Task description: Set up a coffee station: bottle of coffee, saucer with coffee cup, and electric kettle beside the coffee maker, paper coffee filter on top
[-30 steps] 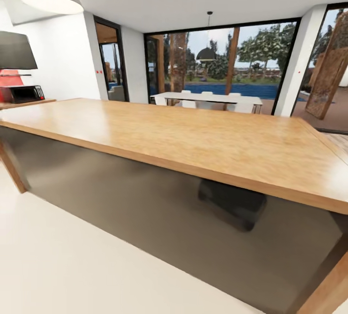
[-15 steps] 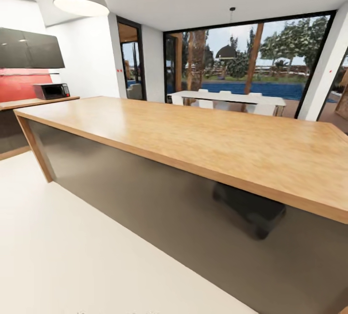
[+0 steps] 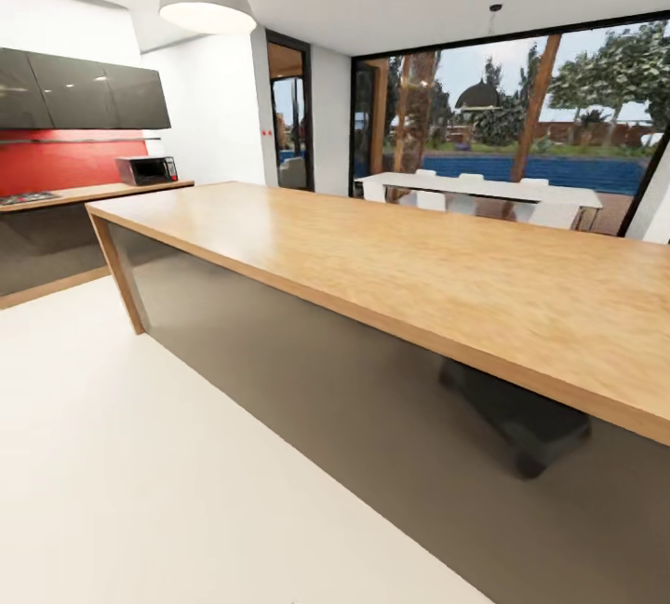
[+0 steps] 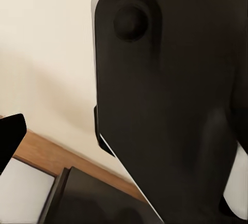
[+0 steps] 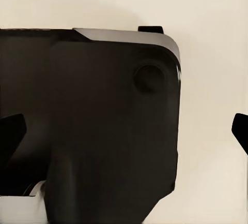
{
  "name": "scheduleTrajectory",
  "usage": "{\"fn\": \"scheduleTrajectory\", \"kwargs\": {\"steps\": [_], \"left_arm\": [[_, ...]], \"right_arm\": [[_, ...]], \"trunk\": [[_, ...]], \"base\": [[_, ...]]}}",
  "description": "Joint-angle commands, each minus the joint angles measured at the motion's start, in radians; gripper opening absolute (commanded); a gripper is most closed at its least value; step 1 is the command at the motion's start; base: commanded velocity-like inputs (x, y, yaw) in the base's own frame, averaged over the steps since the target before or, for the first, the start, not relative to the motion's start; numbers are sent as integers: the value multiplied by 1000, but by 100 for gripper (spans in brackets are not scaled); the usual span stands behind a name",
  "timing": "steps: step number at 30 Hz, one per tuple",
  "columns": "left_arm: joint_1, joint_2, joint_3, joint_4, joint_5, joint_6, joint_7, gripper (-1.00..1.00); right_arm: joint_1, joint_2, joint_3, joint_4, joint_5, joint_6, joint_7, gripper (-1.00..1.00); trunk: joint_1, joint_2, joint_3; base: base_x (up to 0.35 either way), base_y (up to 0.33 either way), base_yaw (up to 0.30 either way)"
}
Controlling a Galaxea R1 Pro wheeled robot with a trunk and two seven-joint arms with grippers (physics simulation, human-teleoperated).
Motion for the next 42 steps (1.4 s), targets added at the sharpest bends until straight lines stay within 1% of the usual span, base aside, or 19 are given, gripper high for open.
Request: {"fn": "scheduleTrajectory", "kwargs": {"steps": [1, 42], "left_arm": [[0, 0, 0, 0, 1, 0, 1, 100], [0, 0, 0, -2, 1, 0, 1, 100]], "right_arm": [[-1, 0, 0, 1, 0, -3, 0, 100], [-1, 1, 0, 0, 0, -3, -1, 100]], "trunk": [[-4, 7, 1], [-161, 294, 98]], "base": [[0, 0, 239], [0, 0, 243]]}}
